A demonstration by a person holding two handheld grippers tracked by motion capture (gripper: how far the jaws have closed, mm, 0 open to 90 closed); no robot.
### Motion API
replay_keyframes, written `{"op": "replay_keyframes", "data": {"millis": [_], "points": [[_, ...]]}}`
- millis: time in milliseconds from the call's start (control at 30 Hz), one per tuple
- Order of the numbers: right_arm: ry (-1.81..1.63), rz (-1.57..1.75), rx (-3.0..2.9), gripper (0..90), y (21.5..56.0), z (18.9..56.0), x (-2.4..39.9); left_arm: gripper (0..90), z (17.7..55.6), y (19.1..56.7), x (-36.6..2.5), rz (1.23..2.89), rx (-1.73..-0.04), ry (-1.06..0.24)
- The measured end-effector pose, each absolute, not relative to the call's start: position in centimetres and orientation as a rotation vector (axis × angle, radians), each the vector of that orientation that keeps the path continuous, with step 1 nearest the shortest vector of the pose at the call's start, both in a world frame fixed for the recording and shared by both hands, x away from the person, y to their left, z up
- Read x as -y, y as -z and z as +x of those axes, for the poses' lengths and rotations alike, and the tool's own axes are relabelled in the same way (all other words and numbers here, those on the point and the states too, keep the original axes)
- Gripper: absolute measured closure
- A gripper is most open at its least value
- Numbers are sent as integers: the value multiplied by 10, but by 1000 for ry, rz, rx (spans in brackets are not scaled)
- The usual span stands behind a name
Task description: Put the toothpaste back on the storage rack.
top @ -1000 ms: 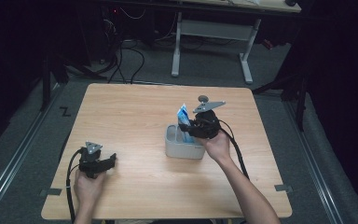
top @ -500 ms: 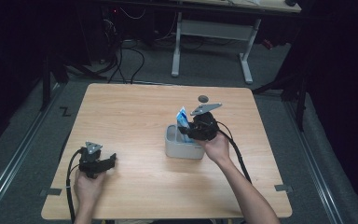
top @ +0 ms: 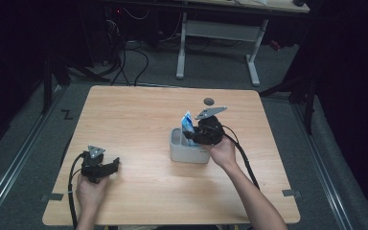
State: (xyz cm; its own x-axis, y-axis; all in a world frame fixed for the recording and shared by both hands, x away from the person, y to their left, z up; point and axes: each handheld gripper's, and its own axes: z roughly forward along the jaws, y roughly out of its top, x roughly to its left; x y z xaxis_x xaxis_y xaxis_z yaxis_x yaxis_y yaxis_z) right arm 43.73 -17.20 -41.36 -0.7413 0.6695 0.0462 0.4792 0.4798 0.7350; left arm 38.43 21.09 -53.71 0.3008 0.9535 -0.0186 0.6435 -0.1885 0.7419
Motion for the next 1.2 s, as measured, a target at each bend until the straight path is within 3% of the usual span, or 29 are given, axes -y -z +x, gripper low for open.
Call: {"op": "replay_keyframes", "data": {"millis": [267,667,1200], "points": [[-1118,978,-2479,680,414,438,171,276,384,537,-211,1920,-1420,-610],[-1122,976,-2459,551,407,432,180,275,384,537,-210,1923,-1419,-613],[-1196,1035,-2369,539,402,422,208,275,384,537,-210,1923,-1420,-615]]}}
